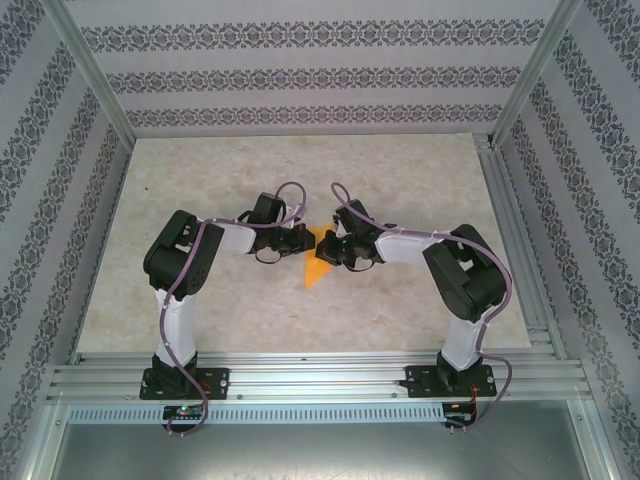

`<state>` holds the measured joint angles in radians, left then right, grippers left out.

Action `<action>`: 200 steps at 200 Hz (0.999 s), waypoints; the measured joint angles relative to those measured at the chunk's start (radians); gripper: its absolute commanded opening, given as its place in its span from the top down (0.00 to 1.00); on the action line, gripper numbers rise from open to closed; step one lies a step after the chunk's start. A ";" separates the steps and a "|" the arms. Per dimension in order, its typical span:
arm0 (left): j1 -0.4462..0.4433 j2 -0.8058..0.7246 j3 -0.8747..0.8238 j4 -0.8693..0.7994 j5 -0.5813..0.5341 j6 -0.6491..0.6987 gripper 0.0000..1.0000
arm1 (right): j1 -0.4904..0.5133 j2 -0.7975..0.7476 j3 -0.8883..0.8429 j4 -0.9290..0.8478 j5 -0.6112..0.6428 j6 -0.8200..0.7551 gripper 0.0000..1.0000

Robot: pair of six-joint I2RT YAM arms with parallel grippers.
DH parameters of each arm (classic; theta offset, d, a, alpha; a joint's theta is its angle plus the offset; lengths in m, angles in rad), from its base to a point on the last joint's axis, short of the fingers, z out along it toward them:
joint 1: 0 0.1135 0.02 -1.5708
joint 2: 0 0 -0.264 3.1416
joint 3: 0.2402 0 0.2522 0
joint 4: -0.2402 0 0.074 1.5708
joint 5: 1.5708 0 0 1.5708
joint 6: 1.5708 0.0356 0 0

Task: Fold a paper plane with a square sheet of paper (pick it up from the middle)
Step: Fourth fold the wing at the center of the table.

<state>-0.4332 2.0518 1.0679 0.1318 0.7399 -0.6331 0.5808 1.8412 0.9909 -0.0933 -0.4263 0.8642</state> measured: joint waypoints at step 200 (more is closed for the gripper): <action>0.000 0.000 0.000 0.000 0.000 0.000 0.97 | -0.023 0.069 0.100 -0.087 0.014 -0.034 0.96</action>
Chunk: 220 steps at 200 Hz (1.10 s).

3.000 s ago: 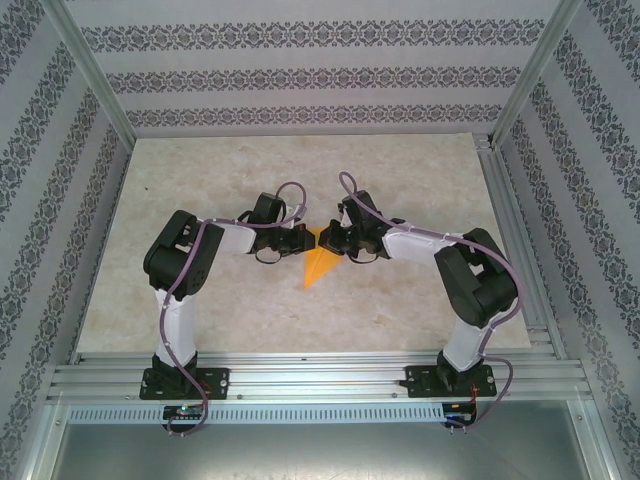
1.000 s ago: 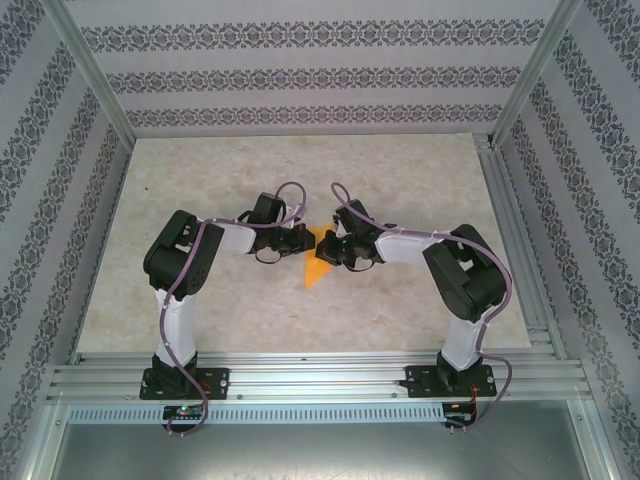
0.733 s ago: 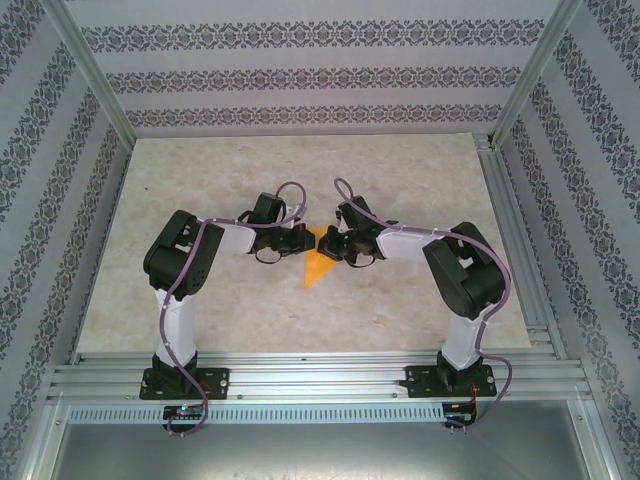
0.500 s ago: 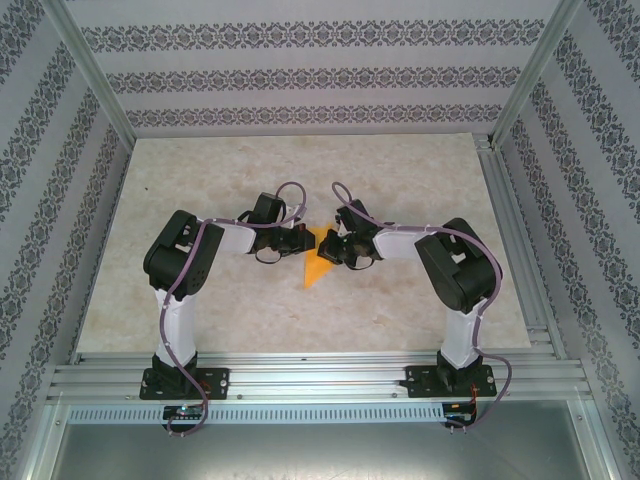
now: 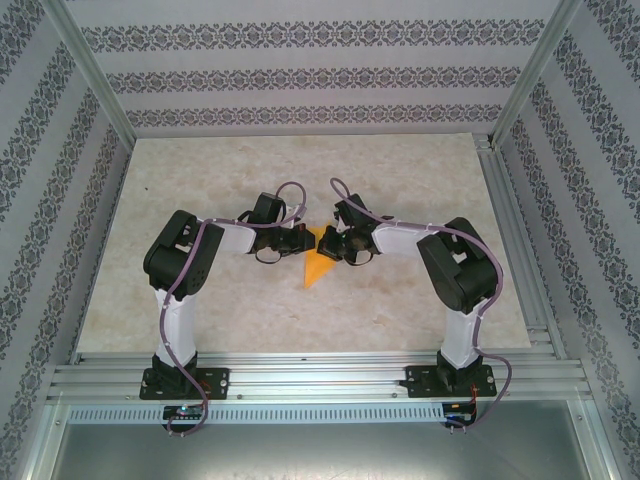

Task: Fold a paper plane with a square sheet of paper (pick it up from the middle)
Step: Fourth fold the wing at the center of the table.

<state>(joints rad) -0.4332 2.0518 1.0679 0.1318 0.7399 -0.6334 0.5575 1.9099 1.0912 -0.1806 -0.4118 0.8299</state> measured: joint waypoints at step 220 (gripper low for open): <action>0.000 0.000 0.000 0.000 0.000 0.000 0.97 | -0.040 0.070 0.114 -0.064 0.033 -0.048 0.95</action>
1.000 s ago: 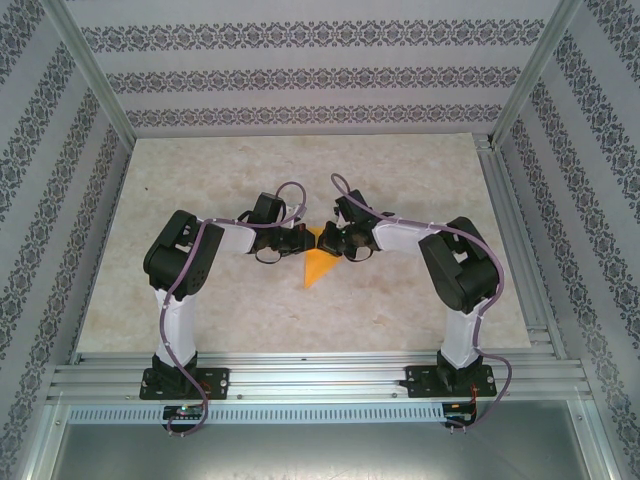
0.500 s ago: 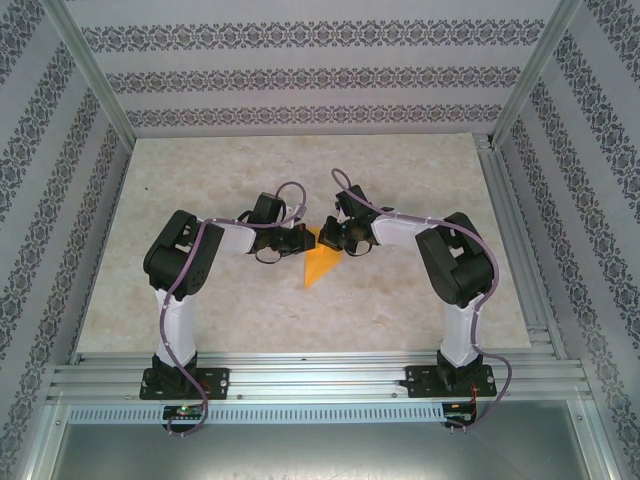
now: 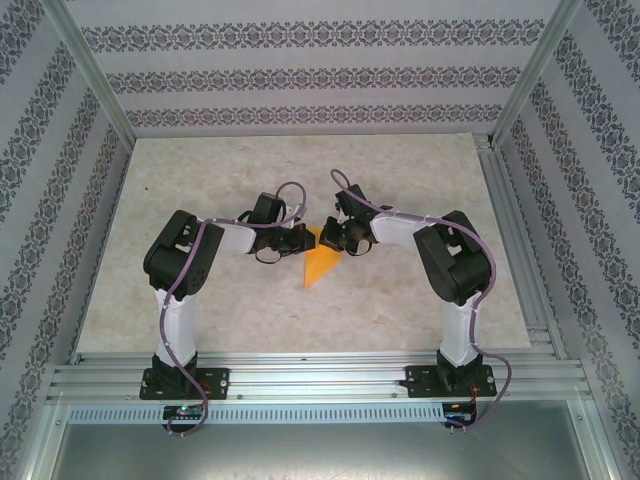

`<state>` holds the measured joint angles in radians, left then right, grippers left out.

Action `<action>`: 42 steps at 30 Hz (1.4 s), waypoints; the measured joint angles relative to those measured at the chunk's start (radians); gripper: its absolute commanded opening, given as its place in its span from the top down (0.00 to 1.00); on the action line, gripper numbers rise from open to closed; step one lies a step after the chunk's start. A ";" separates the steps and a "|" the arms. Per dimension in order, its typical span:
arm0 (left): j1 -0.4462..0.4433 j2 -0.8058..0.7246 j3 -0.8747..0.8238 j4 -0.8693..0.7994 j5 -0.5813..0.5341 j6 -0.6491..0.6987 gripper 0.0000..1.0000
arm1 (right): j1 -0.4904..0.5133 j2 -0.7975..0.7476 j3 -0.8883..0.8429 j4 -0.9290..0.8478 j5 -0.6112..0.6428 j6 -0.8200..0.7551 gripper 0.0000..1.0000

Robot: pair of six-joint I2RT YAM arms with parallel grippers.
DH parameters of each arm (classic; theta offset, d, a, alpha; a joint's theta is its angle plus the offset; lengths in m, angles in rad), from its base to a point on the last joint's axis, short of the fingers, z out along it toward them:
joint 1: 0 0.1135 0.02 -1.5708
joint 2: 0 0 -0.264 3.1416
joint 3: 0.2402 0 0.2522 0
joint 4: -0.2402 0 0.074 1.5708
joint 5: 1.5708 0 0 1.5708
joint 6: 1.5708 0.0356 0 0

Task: Fold a paper plane with a square sheet of paper (pick it up from the middle)
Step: Fourth fold the wing at the center of the table.

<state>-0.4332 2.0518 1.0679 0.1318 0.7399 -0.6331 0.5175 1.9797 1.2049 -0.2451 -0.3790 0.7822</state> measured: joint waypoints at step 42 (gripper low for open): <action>0.000 0.007 0.004 0.002 0.008 0.001 0.98 | -0.145 0.117 0.105 -0.005 -0.095 -0.060 0.94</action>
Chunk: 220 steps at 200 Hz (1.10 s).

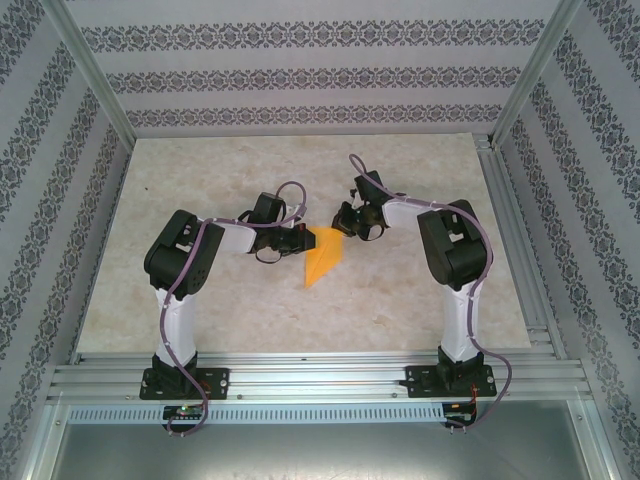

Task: Fold a paper plane with a square sheet of paper (pick it up from the middle)
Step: Fourth fold the wing at the center of the table.

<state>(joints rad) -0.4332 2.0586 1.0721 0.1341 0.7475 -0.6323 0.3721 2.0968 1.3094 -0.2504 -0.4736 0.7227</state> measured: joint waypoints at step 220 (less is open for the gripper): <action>0.000 0.001 0.000 0.004 0.000 0.000 0.98 | 0.072 -0.033 -0.064 0.050 0.003 0.038 0.94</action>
<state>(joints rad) -0.4332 2.0594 1.0721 0.1383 0.7475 -0.6323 0.4442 2.0636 1.2449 -0.2005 -0.4706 0.7609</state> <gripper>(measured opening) 0.066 0.066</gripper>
